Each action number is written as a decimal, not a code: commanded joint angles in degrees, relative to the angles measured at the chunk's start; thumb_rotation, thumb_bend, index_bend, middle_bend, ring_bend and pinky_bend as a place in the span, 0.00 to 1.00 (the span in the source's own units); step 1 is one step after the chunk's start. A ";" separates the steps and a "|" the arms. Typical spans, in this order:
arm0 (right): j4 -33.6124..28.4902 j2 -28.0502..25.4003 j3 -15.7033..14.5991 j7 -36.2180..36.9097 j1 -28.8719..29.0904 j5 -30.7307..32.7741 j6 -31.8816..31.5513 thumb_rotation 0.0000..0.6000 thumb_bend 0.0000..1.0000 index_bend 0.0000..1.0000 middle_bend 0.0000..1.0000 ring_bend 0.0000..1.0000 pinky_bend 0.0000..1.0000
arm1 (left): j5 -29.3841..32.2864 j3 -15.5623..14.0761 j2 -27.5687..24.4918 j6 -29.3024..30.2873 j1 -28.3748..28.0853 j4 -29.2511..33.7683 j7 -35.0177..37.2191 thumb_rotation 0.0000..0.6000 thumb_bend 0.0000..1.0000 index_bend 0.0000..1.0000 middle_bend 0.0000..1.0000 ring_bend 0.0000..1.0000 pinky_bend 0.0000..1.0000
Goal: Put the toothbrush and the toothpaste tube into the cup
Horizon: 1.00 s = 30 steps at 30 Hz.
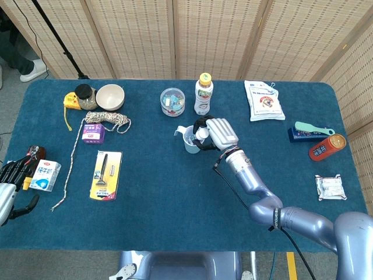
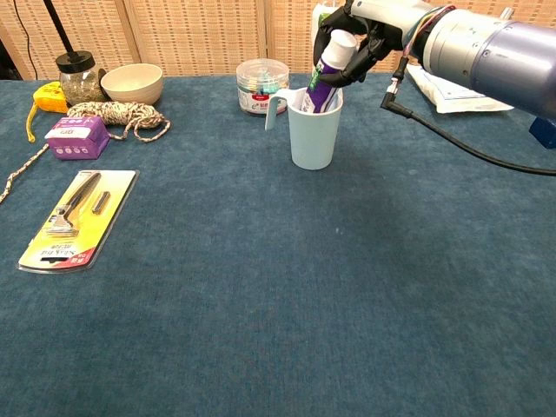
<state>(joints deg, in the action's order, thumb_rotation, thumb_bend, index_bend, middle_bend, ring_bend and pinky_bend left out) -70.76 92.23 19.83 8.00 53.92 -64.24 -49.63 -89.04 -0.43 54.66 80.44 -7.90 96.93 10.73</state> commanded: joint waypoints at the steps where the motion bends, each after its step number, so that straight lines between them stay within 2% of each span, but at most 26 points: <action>1: 0.50 -0.04 -0.52 0.97 -0.13 -1.82 -0.22 1.00 0.44 0.43 0.36 0.24 0.53 | -0.03 -0.01 0.02 -0.02 -0.02 0.01 -0.04 1.00 0.37 0.00 0.00 0.00 0.00; 5: 1.00 0.25 -0.73 1.51 -0.21 -2.96 -0.69 1.00 0.44 0.41 0.33 0.20 0.53 | -0.14 -0.07 0.01 -0.01 -0.01 0.06 -0.10 1.00 0.37 0.00 0.00 0.00 0.00; 16: -1.32 -0.99 0.52 3.43 -0.90 -4.79 -3.17 1.00 0.44 0.41 0.33 0.20 0.53 | -0.10 -0.07 -0.04 -0.03 -0.03 -0.02 0.11 1.00 0.37 0.00 0.00 0.00 0.00; 19: -7.17 -5.33 2.01 4.94 -2.27 -7.08 -6.22 1.00 0.44 0.41 0.32 0.20 0.53 | 0.04 -0.06 -0.09 -0.33 -0.15 -0.03 0.25 1.00 0.37 0.00 0.00 0.00 0.00; 25: -14.53 -12.99 2.17 6.93 -6.46 -11.08 -11.38 1.00 0.44 0.40 0.32 0.19 0.52 | -0.27 -0.19 -0.27 0.24 0.15 -0.18 0.75 1.00 0.37 0.00 0.00 0.00 0.00; 27: -16.16 -15.32 1.63 7.69 -8.24 -12.34 -13.05 1.00 0.44 0.37 0.29 0.17 0.48 | -0.46 -0.25 -0.27 0.58 0.32 -0.24 0.80 1.00 0.37 0.00 0.00 0.00 0.00; 30: -17.88 -18.82 0.28 8.23 -10.82 -14.13 -14.81 1.00 0.44 0.22 0.15 0.05 0.32 | -0.81 -0.37 -0.18 1.25 0.66 -0.29 0.66 1.00 0.37 0.00 0.00 0.00 0.00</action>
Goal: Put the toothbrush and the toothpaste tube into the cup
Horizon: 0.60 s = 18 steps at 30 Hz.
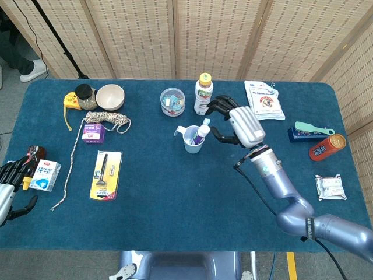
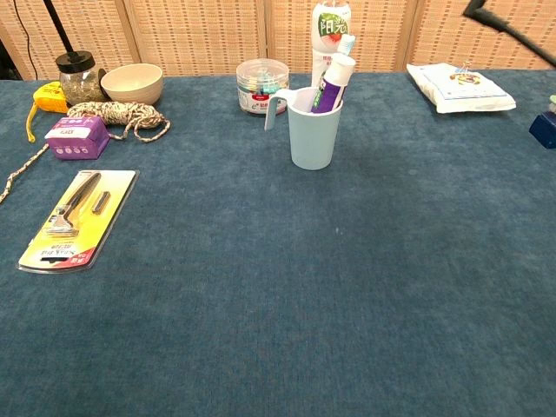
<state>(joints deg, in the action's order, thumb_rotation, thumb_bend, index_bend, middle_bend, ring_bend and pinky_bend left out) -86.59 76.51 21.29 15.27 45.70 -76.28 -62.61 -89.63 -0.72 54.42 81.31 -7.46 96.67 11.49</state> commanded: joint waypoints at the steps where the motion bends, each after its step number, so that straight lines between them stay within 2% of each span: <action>1: -2.46 -4.59 -2.01 0.71 -3.67 -3.04 -2.48 1.00 0.44 0.14 0.08 0.02 0.25 | -0.41 -0.14 0.13 0.77 0.41 -0.04 -0.28 1.00 0.37 0.00 0.00 0.00 0.00; 2: -2.76 -6.07 -2.95 0.18 -4.73 -4.05 -3.10 1.00 0.44 0.07 0.04 0.00 0.18 | -0.64 -0.21 0.24 1.19 0.62 -0.06 -0.53 1.00 0.37 0.00 0.00 0.00 0.00; 4: -2.92 -8.07 -4.42 -1.23 -6.36 -5.42 -4.17 1.00 0.44 0.01 0.00 0.00 0.08 | -1.04 -0.34 0.43 1.83 0.94 -0.06 -0.88 1.00 0.37 0.00 0.00 0.00 0.00; 7: -3.75 -11.84 -7.61 -4.38 -10.04 -7.40 -6.29 1.00 0.40 0.00 0.00 0.00 0.00 | -1.80 -0.90 0.86 3.03 1.82 -0.39 -1.43 1.00 0.37 0.00 0.00 0.00 0.00; 9: -4.48 -14.30 -10.30 -7.11 -13.07 -8.48 -7.79 1.00 0.25 0.00 0.00 0.00 0.00 | -1.82 -1.24 1.01 3.99 2.67 -0.79 -1.59 1.00 0.37 0.00 0.00 0.00 0.00; 11: -4.54 -16.15 -14.65 -11.64 -18.76 -8.59 -11.08 1.00 0.05 0.00 0.00 0.00 0.00 | -0.52 -1.12 1.49 6.43 4.56 -1.60 -2.28 1.00 0.35 0.00 0.00 0.00 0.00; 13: -4.78 -16.08 -16.50 -13.56 -21.87 -8.28 -13.35 1.00 0.00 0.00 0.00 0.00 0.00 | 0.13 -0.96 2.25 7.76 5.55 -2.36 -2.90 1.00 0.30 0.00 0.00 0.00 0.00; 18: -3.01 -13.49 -19.61 -13.48 -29.20 -5.62 -18.25 1.00 0.00 0.00 0.00 0.00 0.00 | 2.16 -0.45 4.71 9.28 7.27 -5.26 -3.04 1.00 0.23 0.00 0.00 0.00 0.00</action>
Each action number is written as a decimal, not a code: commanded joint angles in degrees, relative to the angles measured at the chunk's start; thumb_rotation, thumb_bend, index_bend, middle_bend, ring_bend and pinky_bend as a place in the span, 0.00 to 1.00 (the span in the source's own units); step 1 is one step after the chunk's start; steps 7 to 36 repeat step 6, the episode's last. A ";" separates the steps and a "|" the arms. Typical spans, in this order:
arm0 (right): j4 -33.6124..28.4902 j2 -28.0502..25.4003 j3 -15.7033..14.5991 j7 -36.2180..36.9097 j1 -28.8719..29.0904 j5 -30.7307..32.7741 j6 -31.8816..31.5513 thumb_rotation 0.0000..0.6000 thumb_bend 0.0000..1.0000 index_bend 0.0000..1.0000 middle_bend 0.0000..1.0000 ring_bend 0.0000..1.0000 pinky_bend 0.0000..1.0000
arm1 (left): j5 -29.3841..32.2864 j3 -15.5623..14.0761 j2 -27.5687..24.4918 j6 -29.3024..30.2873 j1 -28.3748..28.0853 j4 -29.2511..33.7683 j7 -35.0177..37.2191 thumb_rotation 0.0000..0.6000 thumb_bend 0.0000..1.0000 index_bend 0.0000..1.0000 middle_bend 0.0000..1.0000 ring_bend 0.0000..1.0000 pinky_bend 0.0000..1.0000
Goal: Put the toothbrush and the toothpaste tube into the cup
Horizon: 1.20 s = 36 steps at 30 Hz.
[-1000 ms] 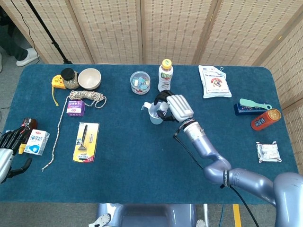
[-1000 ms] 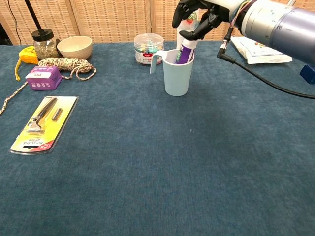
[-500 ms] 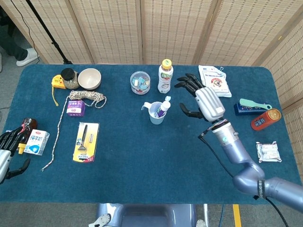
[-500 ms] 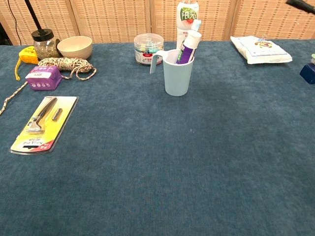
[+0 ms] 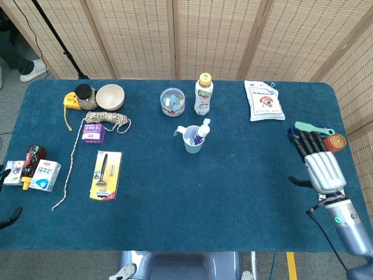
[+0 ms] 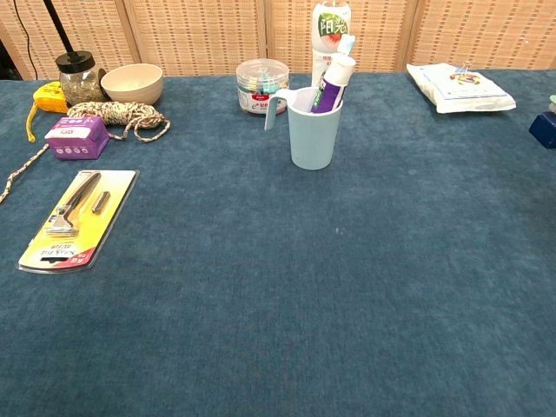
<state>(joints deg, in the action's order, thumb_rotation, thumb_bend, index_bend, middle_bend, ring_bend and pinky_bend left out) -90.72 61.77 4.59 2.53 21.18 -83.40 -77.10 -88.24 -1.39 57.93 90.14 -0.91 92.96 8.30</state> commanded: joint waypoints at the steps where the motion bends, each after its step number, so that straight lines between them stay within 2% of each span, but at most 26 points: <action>1: 2.21 2.07 -3.24 -0.78 -5.83 1.49 -4.86 1.00 0.00 0.00 0.00 0.00 0.00 | 0.84 0.17 1.51 0.38 0.86 -2.17 0.36 1.00 0.22 0.00 0.00 0.00 0.00; 6: 5.12 4.64 -3.73 -1.52 -8.79 0.64 -8.14 1.00 0.00 0.00 0.00 0.00 0.00 | -0.05 0.32 1.89 1.76 1.49 -3.12 0.70 1.00 0.22 0.00 0.00 0.00 0.00; 36: 5.12 4.64 -3.73 -1.52 -8.79 0.64 -8.14 1.00 0.00 0.00 0.00 0.00 0.00 | -0.05 0.32 1.89 1.76 1.49 -3.12 0.70 1.00 0.22 0.00 0.00 0.00 0.00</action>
